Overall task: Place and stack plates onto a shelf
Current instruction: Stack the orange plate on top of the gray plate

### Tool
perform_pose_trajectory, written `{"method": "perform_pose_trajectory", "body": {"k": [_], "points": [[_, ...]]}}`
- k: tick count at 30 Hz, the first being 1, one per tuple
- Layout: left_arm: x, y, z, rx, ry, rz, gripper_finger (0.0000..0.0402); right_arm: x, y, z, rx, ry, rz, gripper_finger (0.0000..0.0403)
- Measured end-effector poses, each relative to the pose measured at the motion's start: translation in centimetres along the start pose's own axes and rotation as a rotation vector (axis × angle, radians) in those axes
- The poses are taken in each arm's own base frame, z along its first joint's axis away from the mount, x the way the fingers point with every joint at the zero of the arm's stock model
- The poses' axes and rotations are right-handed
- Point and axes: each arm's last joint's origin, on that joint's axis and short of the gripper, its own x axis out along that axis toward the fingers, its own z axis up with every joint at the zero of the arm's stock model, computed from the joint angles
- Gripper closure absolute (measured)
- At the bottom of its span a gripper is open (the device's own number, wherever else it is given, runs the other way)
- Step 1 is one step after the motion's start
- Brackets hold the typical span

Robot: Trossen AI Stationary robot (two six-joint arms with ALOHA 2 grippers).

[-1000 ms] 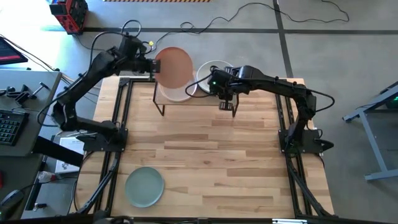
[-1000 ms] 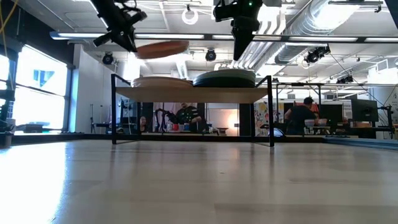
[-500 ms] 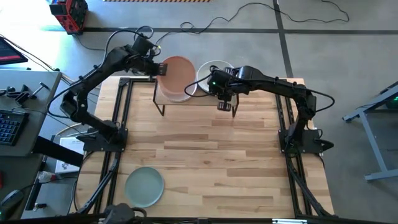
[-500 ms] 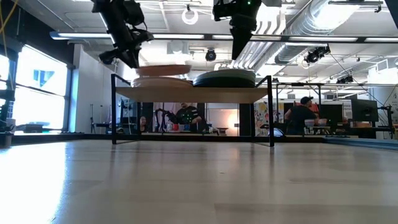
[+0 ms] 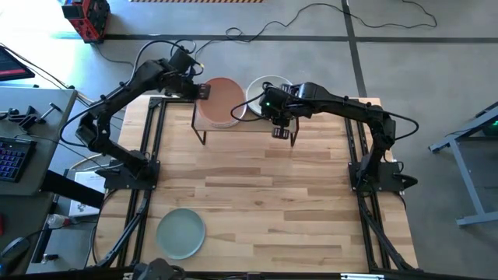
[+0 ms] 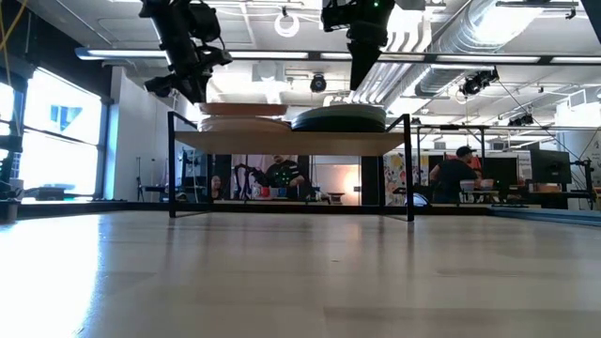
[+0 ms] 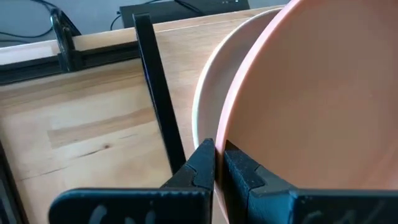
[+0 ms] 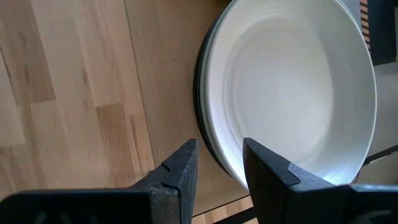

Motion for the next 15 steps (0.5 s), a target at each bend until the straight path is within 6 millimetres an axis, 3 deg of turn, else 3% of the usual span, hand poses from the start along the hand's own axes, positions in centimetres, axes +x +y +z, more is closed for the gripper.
{"method": "perform_pose_trajectory", "body": {"k": [15], "points": [[1.7, -1.0, -0.1, 0.001, 0.044, 0.017, 0.0398, 0.0, 0.0, 0.0, 0.007, 0.003, 0.001, 0.0293]]}}
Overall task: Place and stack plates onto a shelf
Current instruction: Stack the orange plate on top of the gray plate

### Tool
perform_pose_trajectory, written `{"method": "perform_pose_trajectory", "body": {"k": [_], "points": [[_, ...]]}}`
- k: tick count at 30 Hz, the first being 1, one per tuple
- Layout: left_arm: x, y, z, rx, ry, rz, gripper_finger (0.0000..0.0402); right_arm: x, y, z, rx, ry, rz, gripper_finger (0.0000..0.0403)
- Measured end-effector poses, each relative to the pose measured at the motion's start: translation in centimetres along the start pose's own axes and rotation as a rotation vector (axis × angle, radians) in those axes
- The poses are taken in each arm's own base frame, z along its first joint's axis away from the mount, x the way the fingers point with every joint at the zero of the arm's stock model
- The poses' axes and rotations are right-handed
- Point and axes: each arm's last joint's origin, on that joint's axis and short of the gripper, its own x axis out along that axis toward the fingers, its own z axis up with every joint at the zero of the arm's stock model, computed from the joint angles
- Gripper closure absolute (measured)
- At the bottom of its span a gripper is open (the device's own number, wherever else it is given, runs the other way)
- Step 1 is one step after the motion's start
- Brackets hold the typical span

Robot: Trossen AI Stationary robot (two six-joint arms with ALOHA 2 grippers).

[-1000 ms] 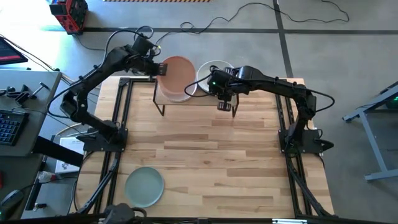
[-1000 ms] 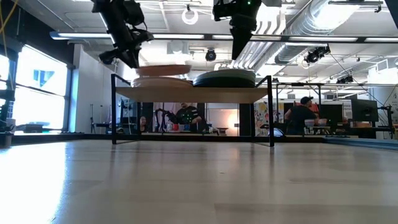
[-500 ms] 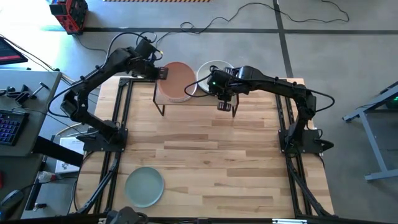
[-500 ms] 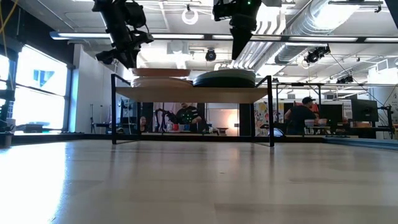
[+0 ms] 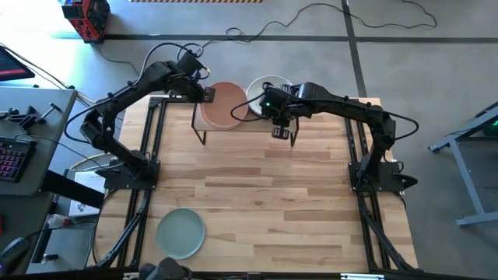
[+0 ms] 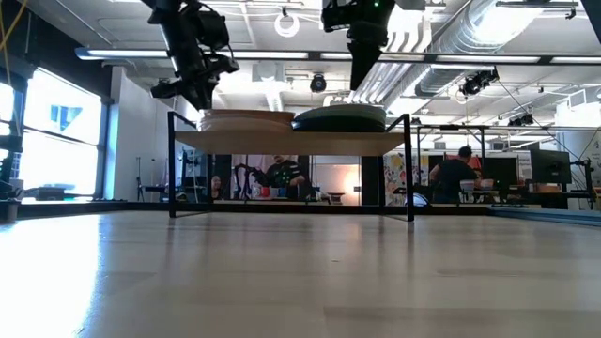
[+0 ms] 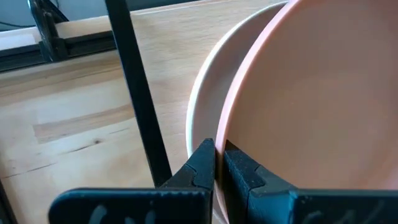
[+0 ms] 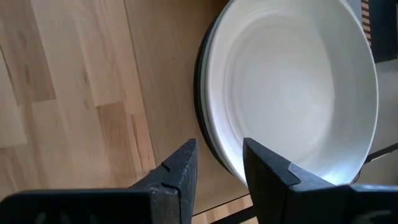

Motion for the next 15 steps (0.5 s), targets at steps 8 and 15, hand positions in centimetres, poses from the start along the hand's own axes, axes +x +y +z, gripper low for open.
{"method": "perform_pose_trajectory", "body": {"k": [8, 15], "points": [[0.00, -0.03, 0.05, 0.002, -0.006, -0.004, 0.0398, 0.00, 0.05, -0.15, 0.013, 0.014, 0.009, 0.0293], [-0.01, 0.06, 0.05, -0.001, -0.003, -0.001, 0.0392, 0.00, 0.08, -0.14, 0.016, 0.012, 0.019, 0.0293]]}}
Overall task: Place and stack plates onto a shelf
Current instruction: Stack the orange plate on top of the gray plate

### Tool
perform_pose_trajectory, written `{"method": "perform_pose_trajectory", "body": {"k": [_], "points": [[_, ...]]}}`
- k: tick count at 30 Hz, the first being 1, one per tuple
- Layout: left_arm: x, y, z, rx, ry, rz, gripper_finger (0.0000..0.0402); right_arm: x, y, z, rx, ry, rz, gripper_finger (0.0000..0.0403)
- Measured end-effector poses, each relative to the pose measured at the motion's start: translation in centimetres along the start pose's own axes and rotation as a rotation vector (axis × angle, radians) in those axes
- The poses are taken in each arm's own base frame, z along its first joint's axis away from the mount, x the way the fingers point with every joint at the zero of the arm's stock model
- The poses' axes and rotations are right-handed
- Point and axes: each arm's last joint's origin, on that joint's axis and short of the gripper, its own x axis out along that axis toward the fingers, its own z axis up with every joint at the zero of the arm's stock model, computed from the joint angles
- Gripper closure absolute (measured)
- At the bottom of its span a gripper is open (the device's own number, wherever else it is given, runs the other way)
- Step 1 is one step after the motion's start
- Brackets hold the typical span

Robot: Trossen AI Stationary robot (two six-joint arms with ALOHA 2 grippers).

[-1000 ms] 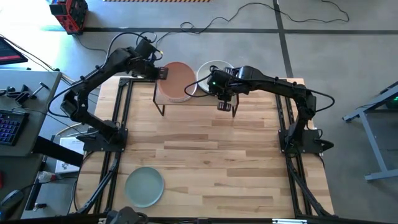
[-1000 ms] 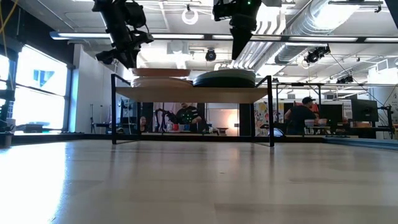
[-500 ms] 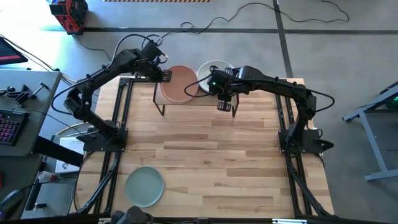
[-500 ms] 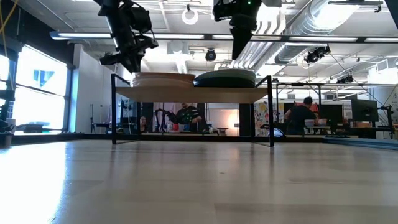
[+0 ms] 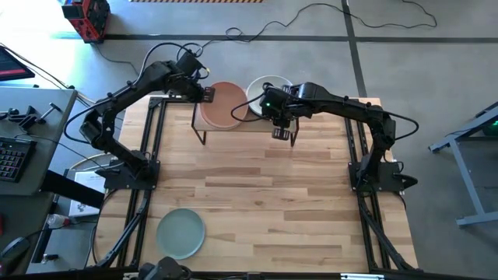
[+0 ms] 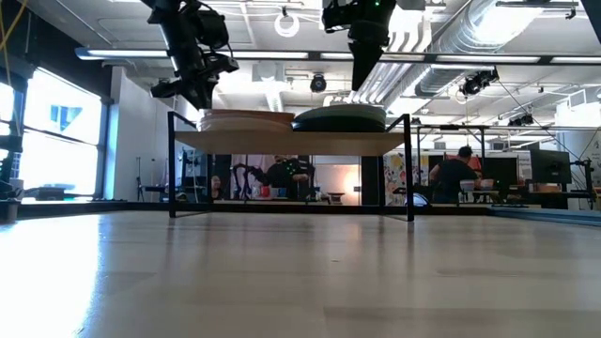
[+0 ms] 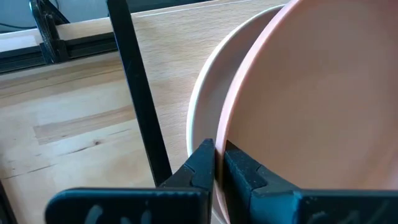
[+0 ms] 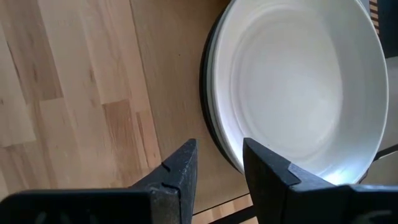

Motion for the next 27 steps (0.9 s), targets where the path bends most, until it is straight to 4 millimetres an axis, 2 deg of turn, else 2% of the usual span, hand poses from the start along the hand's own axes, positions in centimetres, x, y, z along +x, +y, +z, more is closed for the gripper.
{"method": "perform_pose_trajectory", "body": {"k": [13, 27], "points": [[-0.15, 0.26, 0.20, -0.037, -0.008, -0.011, 0.0326, 0.01, 0.01, 0.01, 0.000, -0.001, 0.003, 0.0293], [-0.49, 0.65, 0.38, -0.050, 0.033, -0.107, 0.0318, 0.02, 0.07, 0.02, -0.001, -0.004, 0.022, 0.0293]]}}
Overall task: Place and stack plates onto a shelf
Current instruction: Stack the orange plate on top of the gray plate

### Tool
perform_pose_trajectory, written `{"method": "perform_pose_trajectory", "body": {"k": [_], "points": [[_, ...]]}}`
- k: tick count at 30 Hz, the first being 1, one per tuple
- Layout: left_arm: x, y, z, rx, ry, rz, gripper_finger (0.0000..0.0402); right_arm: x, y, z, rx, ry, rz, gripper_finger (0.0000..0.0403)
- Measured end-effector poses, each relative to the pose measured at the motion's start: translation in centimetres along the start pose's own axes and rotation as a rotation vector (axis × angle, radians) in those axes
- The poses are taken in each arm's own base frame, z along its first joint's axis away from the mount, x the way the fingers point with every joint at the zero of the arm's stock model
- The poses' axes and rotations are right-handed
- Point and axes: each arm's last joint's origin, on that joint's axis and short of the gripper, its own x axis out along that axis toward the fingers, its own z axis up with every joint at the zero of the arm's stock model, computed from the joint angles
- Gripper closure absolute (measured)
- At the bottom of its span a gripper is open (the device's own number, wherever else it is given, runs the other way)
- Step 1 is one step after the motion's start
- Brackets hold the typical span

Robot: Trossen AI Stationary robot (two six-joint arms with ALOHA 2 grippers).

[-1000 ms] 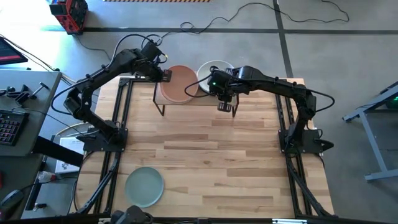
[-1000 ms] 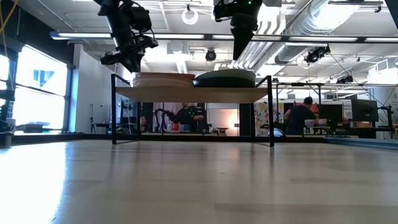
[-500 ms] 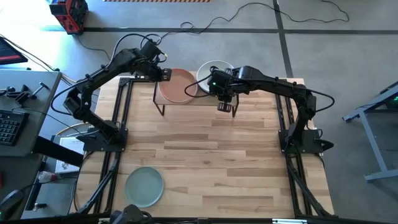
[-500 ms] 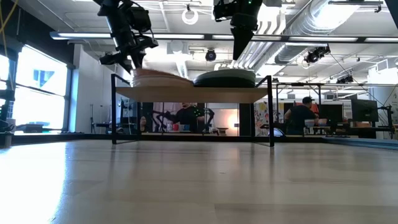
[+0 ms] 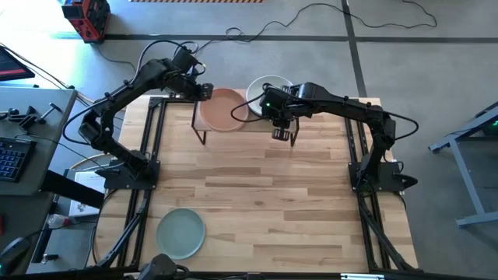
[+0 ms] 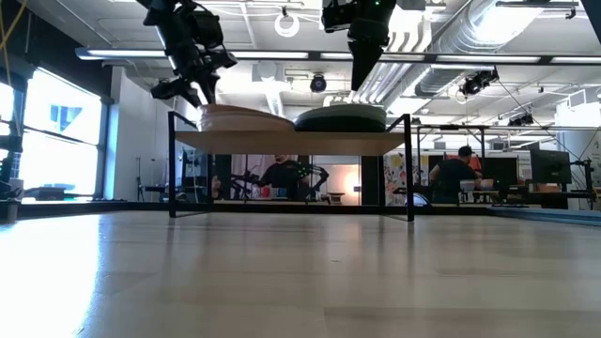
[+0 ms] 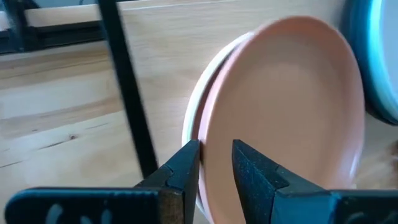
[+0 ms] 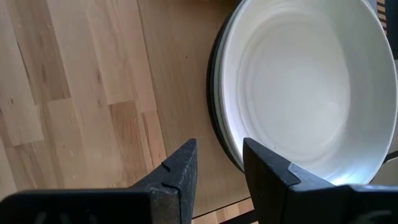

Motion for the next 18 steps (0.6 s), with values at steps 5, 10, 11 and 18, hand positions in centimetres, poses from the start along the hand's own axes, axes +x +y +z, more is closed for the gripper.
{"method": "perform_pose_trajectory", "body": {"k": [5, 10, 11, 18], "points": [[-0.6, -0.3, 0.3, 0.038, -0.020, -0.024, 0.0318, 0.0, 0.0, 0.0, 0.001, -0.001, 0.000, 0.0293], [-2.1, -0.8, 1.1, 0.048, -0.078, -0.044, 0.0318, 0.0, 0.0, 0.0, 0.001, -0.001, 0.001, 0.0293], [-2.3, -1.0, 1.1, 0.051, -0.083, -0.050, 0.0318, 0.0, 0.0, 0.0, 0.001, -0.001, 0.001, 0.0293], [-2.2, -2.5, -0.1, 0.118, -0.039, -0.063, 0.0318, 0.0, 0.0, 0.0, 0.002, -0.001, 0.001, 0.0293]]}}
